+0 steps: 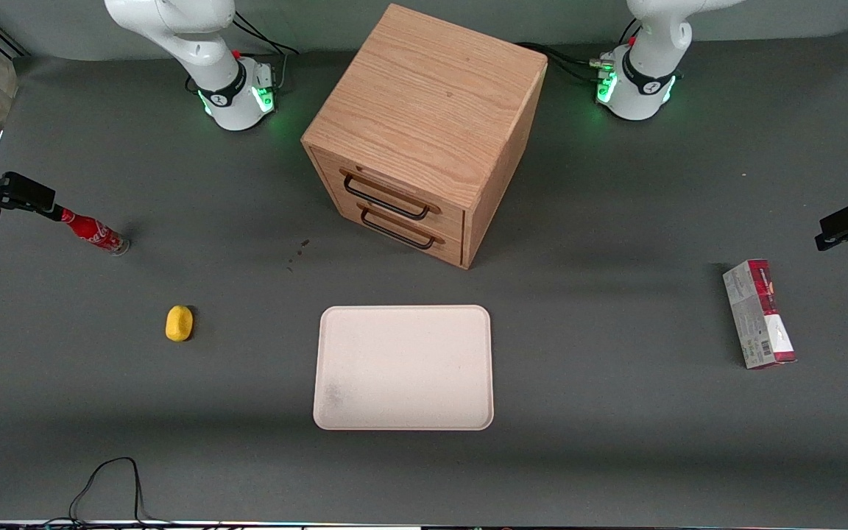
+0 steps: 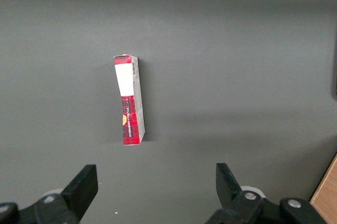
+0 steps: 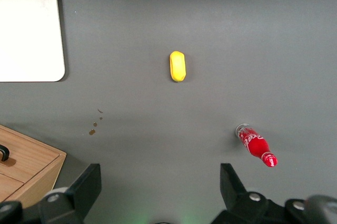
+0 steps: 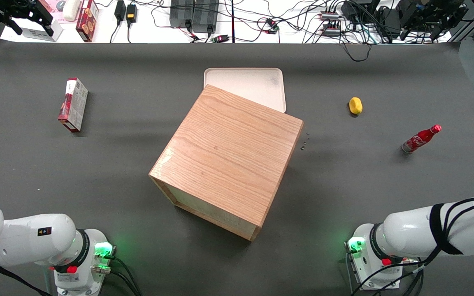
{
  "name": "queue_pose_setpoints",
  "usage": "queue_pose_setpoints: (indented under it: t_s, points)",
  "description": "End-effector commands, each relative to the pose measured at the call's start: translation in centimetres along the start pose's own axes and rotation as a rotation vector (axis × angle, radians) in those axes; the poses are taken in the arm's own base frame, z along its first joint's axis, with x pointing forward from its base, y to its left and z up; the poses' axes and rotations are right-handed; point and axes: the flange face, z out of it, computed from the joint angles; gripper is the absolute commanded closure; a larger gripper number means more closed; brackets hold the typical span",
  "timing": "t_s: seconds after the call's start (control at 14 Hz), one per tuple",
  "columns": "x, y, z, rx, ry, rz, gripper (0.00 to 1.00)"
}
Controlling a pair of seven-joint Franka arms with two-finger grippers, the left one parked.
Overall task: Place coke bottle on tray
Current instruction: 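Move the right gripper toward the red Coca-Cola bottle lying on the table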
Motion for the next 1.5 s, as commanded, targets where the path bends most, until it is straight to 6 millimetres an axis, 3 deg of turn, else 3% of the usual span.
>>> queue_pose_setpoints:
  t_s: [0.0, 0.36, 0.5, 0.64, 0.86, 1.0, 1.14, 1.43]
  points:
    - [0.0, -0.3, -0.5, -0.002, 0.004, 0.019, 0.00]
    - [-0.1, 0.0, -0.4, -0.003, -0.003, 0.012, 0.00]
    - [-1.2, 1.1, -0.2, -0.003, -0.027, 0.027, 0.00]
    - [-3.5, 3.9, -0.3, 0.007, -0.025, 0.066, 0.00]
    - [-8.8, 5.3, 0.0, 0.000, 0.017, 0.079, 0.00]
    - [-12.0, 6.2, 1.4, 0.003, 0.044, 0.091, 0.00]
    - [-13.9, 8.5, 2.6, -0.034, 0.070, 0.040, 0.00]
    - [-16.2, 17.5, 5.3, 0.010, 0.071, -0.030, 0.00]
